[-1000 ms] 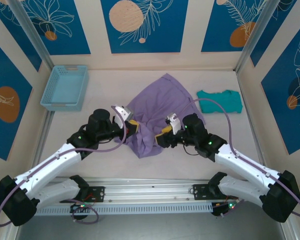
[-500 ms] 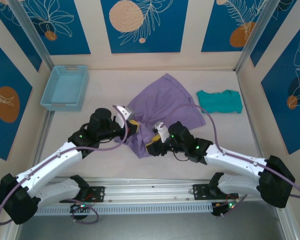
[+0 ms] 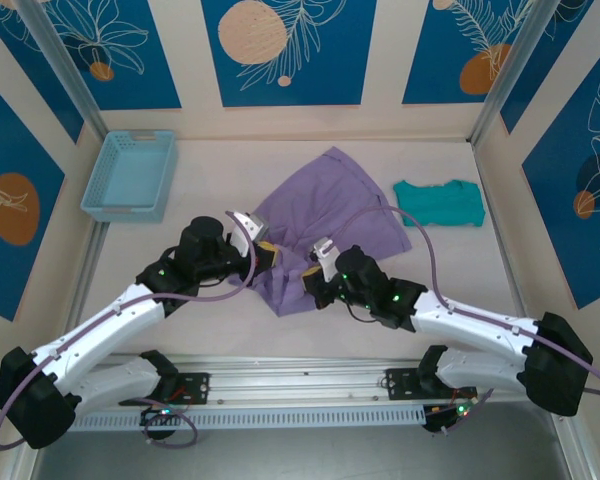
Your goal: Fold the inside-out t-shirt
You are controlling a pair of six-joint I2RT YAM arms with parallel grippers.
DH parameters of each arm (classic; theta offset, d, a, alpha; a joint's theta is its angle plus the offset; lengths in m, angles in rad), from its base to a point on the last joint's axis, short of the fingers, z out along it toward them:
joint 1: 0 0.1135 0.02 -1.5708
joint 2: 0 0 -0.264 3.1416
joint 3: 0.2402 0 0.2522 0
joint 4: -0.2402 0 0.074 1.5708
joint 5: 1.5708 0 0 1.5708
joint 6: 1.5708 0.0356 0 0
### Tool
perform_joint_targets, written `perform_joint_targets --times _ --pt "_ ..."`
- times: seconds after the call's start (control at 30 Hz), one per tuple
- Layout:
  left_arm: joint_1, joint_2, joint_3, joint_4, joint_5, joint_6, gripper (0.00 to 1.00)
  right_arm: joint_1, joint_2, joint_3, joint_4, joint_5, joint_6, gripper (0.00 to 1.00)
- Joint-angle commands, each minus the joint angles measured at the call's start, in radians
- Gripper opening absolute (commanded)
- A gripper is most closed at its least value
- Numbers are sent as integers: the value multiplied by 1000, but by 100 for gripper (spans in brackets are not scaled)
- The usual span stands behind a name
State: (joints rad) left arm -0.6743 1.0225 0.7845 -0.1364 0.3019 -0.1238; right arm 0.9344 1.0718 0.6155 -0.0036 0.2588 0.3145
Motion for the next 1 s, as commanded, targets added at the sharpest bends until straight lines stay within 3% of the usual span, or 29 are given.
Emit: perform_joint_targets --times 0.0,0.13,0.27,0.53,0.67,0.77,0.87,0.97 --pt "6 -8 20 -2 -4 -1 0 -26 -41 14 -37 -13 6 0" --pt "5 -7 26 -5 29 -5 1 -103 -117 9 -116 -76 25 0" --pt "-25 18 18 40 96 -30 4 -255 -202 13 -238 -158 71 0" --pt "-185 198 25 128 77 -39 6 -527 -229 -36 -312 -300 205 0" --pt "-284 329 41 223 68 -61 6 -654 -207 -64 -341 -294 262 0" --pt "-358 453 92 271 79 -83 19 -747 -193 -79 -366 -247 284 0" --pt "-403 520 166 230 110 -81 43 -800 -221 -81 -355 -186 281 21" --pt "-373 456 158 131 19 -59 56 -763 -261 -73 -283 -160 219 40"
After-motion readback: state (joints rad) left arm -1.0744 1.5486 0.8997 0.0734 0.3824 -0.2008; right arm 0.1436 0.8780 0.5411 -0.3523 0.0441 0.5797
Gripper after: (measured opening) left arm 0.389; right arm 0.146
